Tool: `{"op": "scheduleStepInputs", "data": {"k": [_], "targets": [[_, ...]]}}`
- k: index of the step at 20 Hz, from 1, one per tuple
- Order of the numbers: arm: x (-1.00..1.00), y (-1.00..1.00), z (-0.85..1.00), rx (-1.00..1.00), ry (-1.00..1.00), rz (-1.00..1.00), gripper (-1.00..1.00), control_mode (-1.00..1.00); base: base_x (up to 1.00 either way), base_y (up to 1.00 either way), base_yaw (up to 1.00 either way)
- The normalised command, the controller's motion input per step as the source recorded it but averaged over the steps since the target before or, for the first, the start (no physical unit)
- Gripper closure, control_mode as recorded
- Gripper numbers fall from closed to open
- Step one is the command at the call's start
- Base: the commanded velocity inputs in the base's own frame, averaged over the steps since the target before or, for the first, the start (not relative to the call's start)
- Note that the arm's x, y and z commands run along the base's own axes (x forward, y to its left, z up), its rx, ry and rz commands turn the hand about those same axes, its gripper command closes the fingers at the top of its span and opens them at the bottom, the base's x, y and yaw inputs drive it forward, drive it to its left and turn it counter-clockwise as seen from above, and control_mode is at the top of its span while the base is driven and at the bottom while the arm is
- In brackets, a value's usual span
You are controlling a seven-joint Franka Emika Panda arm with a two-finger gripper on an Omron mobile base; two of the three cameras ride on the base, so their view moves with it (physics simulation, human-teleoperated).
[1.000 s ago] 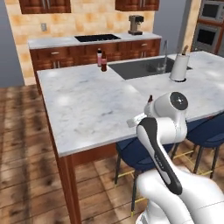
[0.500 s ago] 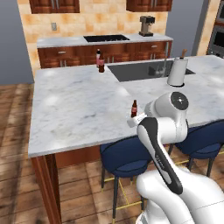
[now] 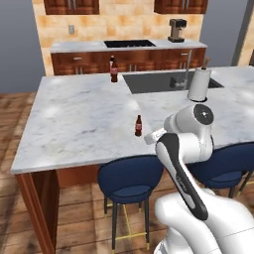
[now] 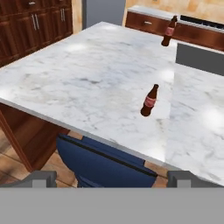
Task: Place the large bottle from the dining counter next to the other large bottle outside the sink, and place the small bottle from the dining counter next to the other small bottle inside the sink.
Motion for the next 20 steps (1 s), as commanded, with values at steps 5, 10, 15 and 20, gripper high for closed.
{"op": "scheduleStepInputs", "data": {"k": [5,10,15,20], "targets": [[0.00,0.00,0.00,0.00,0.00,0.00,-1.00,1.00,0.00,-0.03,0.09],[0.00,0.00,0.00,0.00,0.00,0.00,-1.00,1.00,0.00,0.20,0.07],[0.00,0.00,0.00,0.00,0.00,0.00,-1.00,1.00,0.03,0.14,0.12],[0.00,0.00,0.00,0.00,0.00,0.00,-1.00,1.00,0.21,0.01,0.08]]}}
